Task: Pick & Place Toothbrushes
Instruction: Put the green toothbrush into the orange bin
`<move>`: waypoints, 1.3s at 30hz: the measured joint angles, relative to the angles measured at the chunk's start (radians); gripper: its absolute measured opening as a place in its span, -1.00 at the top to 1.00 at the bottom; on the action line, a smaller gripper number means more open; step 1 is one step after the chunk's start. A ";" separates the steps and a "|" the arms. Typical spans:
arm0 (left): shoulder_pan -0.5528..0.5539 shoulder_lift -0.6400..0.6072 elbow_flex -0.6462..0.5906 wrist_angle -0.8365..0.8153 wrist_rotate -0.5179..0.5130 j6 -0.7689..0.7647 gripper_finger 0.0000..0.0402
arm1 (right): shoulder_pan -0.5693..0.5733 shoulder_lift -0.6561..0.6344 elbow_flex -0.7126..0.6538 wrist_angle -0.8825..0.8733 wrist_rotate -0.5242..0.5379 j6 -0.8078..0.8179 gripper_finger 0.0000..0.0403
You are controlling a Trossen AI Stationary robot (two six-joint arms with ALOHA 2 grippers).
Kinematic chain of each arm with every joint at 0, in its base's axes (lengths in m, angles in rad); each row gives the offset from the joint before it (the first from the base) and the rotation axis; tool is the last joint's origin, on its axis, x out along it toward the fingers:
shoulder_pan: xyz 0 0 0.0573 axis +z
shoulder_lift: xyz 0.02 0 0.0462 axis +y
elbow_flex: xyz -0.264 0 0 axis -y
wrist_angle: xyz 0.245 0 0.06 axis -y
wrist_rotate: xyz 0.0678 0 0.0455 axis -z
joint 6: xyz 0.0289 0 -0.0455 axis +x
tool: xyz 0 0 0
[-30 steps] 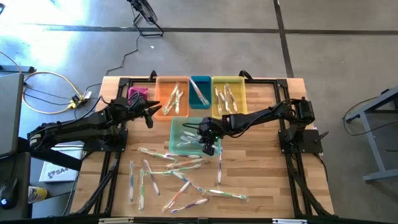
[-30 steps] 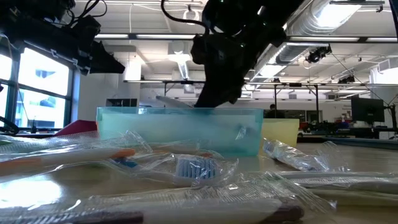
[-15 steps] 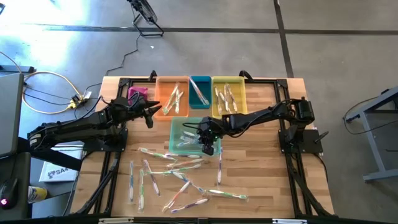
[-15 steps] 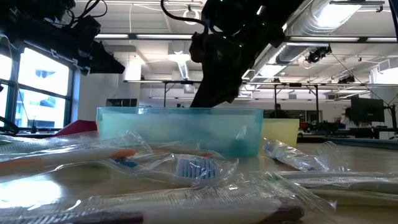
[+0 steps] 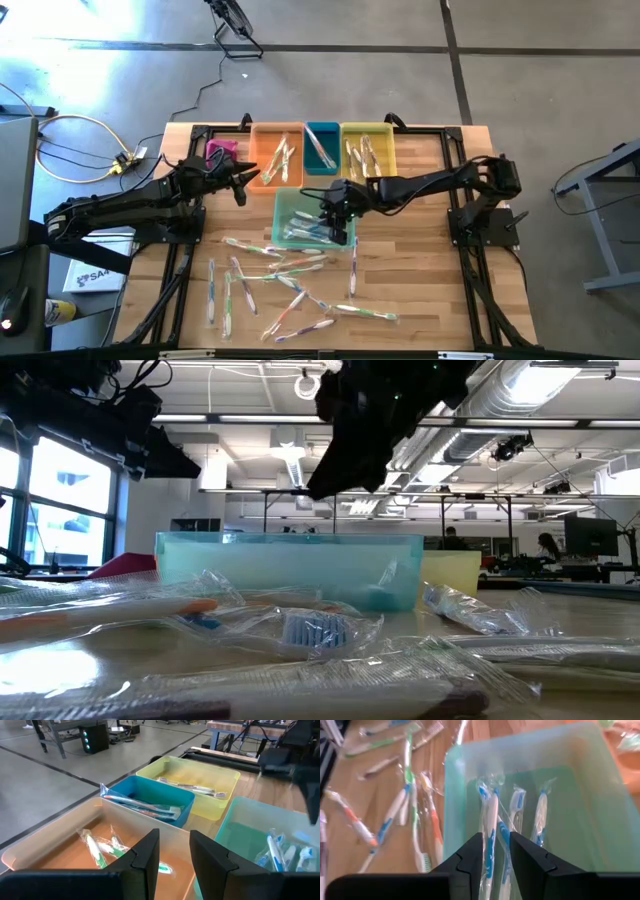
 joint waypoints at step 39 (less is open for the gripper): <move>0.000 0.000 0.000 0.000 0.000 0.000 0.48 | 0.028 -0.108 -0.013 -0.107 0.239 0.079 0.99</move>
